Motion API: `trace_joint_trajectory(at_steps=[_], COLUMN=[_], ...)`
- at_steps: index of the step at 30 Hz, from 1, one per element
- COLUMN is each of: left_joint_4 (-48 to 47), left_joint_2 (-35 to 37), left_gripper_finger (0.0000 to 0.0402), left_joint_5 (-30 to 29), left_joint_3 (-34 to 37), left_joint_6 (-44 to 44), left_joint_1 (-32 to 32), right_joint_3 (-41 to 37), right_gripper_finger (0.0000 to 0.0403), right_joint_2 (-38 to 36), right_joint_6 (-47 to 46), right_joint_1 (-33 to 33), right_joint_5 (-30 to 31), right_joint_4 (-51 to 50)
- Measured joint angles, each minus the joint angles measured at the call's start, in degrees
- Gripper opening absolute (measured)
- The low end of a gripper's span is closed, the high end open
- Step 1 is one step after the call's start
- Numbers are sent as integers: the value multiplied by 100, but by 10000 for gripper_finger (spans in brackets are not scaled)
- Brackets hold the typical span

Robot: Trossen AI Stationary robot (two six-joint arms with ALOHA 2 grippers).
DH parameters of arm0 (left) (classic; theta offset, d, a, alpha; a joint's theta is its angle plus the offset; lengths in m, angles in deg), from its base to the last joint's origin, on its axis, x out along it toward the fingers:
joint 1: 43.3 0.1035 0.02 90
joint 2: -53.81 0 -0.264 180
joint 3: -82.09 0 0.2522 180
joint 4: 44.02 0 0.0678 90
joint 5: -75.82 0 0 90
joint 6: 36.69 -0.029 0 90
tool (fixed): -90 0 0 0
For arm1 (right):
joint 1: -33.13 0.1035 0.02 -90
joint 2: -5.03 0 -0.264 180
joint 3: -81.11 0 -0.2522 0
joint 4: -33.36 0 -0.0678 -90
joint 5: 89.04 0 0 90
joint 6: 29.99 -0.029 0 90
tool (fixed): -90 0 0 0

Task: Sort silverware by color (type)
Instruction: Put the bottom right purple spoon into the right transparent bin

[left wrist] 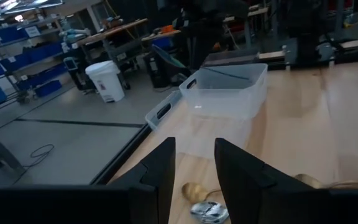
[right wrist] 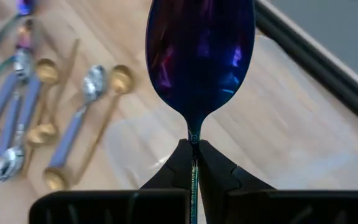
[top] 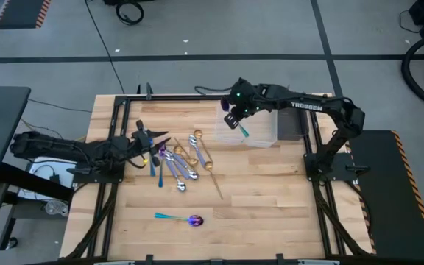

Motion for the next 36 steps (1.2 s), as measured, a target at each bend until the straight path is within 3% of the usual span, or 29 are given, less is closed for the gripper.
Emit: trace_joint_trajectory(at_steps=[15,30,36], left_joint_4=[-22,-22,-22], left_joint_2=[0,0,0], left_gripper_finger=[121,121,121], left_joint_5=[2,3,68], left_joint_3=[0,0,0], left_joint_6=[-63,-47,0], left_joint_1=[35,33,26], right_joint_3=[-13,-821,-1041], right_gripper_finger=[16,16,18], right_joint_2=[-55,-57,-57], right_joint_6=[-523,-887,-909], right_joint_1=[-448,-570,-796], right_joint_5=[997,1226,966], right_joint_4=[-1843,-1444,-1341])
